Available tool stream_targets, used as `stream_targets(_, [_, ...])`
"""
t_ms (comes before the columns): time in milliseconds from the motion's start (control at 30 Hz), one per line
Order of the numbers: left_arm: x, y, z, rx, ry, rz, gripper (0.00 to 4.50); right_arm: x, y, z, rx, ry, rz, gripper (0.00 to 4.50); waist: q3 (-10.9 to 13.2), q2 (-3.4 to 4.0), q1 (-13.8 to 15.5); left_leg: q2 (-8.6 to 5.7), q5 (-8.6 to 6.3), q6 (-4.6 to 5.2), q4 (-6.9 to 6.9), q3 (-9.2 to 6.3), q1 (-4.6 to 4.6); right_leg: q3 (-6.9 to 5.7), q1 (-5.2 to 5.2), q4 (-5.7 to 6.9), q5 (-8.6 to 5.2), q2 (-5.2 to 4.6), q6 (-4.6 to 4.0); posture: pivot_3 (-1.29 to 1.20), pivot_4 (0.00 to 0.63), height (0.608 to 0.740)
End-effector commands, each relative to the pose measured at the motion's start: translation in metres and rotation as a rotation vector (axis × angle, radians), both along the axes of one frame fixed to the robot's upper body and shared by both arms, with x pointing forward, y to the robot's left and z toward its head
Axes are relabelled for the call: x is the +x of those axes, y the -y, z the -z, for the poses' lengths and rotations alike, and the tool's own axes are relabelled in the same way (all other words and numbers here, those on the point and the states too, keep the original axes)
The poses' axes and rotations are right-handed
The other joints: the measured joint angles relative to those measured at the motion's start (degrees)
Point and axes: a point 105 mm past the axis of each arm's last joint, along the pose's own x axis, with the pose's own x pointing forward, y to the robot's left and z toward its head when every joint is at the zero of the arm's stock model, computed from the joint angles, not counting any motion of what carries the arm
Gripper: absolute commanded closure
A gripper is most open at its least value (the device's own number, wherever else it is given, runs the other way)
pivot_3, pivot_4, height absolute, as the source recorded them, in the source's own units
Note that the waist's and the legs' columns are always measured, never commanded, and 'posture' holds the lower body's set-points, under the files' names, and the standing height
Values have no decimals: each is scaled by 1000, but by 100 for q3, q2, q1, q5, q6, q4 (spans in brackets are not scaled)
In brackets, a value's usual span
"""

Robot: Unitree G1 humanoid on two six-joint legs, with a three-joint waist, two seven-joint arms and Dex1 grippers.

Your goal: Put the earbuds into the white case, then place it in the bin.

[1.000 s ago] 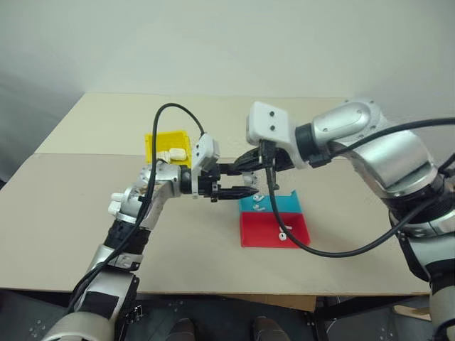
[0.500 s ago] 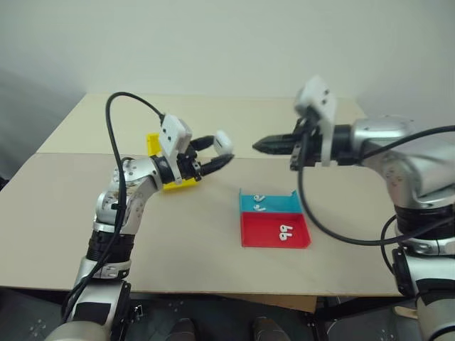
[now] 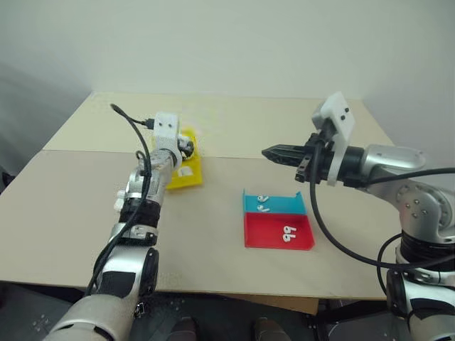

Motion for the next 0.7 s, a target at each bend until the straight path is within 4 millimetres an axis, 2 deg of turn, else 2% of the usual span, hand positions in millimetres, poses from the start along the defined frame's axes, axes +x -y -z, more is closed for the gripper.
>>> stream_targets(33, [1, 6, -35, 4, 148, 37, 20, -7, 4, -11, 22, 53, 7, 4500, 0, 0, 5, 0, 0, 0, 0, -1, -1, 0, 0, 0, 0, 0, 0, 0, 150, 740])
stream_targets(133, [-9, 5, -54, -17, 262, 123, 20, -8, 7, -11, 36, 55, 14, 4500, 0, 0, 2, 1, 3, -5, -2, -3, -6, -4, -2, -1, 0, -1, 0, 0, 150, 740])
stream_targets(233, [-38, -1, -75, -35, 384, 292, 20, -10, 9, -8, 48, 61, 12, 4500, 0, 1, -36, 3, 6, -10, -5, -3, -6, -4, -2, 2, 0, -2, 0, 0, 150, 740])
stream_targets(300, [-62, -3, -81, -12, 406, 433, 20, -12, 10, -4, 62, 72, 5, 4500, -1, 1, -79, 5, 9, -15, -11, -3, -5, -4, -6, 3, 0, -1, -1, 0, 150, 740])
stream_targets(400, [-108, -8, -77, 73, 383, 660, 20, -16, 13, 7, 64, 121, -1, 4500, -1, 2, -133, 6, 13, -21, -12, -4, -4, -8, -5, 5, 0, -1, -1, 0, 150, 740])
stream_targets(467, [-148, -12, -71, 119, 340, 827, 20, -21, 19, 21, 38, 155, 2, 4500, -2, 3, -155, 7, 13, -21, -13, -4, -2, -10, 1, 2, 0, -4, 0, 0, 150, 740])
stream_targets(533, [-179, -17, -66, 154, 292, 939, 20, -25, 26, 35, 10, 181, 1, 4500, -2, 3, -153, 10, 13, -22, -12, -4, -3, -14, 3, -1, -1, -5, 0, 0, 150, 740])
stream_targets(600, [-198, -24, -62, 177, 259, 975, 20, -30, 35, 48, -59, 193, -7, 4500, -2, 3, -124, 10, 14, -24, -11, -3, -2, -19, 3, -1, -2, -8, 0, 0, 150, 740])
stream_targets(700, [-210, -30, -58, 193, 203, 961, 20, -37, 46, 60, -137, 186, -40, 4500, -1, 2, -109, 9, 14, -24, -8, -2, 30, -21, 37, -3, -5, -11, 1, 0, 150, 740])
